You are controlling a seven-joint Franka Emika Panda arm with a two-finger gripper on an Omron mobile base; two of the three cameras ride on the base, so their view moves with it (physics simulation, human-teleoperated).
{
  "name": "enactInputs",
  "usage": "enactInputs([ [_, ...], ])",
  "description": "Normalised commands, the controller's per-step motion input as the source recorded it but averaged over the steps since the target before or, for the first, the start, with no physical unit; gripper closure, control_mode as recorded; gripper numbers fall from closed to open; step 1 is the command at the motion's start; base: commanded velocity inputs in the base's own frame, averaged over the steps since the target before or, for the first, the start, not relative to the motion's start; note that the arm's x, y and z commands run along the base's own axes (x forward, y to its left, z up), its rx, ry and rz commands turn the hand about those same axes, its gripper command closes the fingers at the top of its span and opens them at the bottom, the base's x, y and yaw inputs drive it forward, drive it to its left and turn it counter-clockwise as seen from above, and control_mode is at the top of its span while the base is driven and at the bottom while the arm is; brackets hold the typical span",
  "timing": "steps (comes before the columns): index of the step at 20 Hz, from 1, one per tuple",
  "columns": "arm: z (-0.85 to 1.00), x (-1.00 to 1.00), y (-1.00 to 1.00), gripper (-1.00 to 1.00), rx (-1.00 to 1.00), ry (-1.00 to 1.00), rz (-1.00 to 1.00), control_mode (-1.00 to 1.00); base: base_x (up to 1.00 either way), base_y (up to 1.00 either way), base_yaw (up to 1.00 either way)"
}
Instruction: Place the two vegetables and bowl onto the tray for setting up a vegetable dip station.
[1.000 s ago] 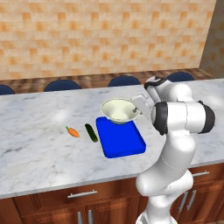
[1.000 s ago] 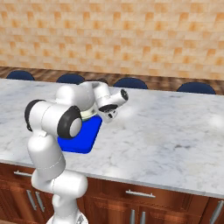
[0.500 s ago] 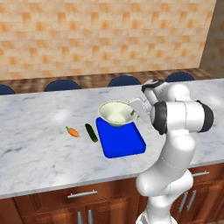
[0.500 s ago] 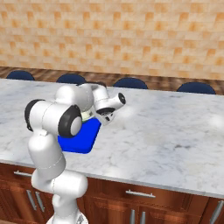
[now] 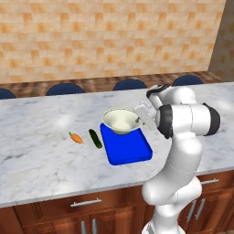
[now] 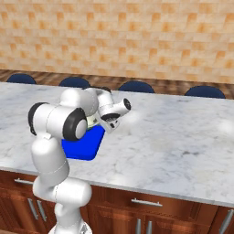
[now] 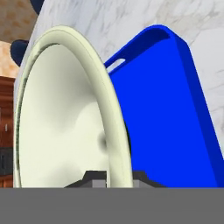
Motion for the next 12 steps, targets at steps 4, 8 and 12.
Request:
enactInputs([
  [4,-0.11,0.07,0.00,1.00,0.00,0.00,0.00,-1.00,0.00,0.00,0.00],
  [8,-0.05,0.11,0.00,1.00,0.00,0.00,0.00,-1.00,0.00,0.00,0.00],
  [12,-0.02,0.11,0.00,1.00,0.00,0.00,0.00,-1.00,0.00,0.00,0.00],
])
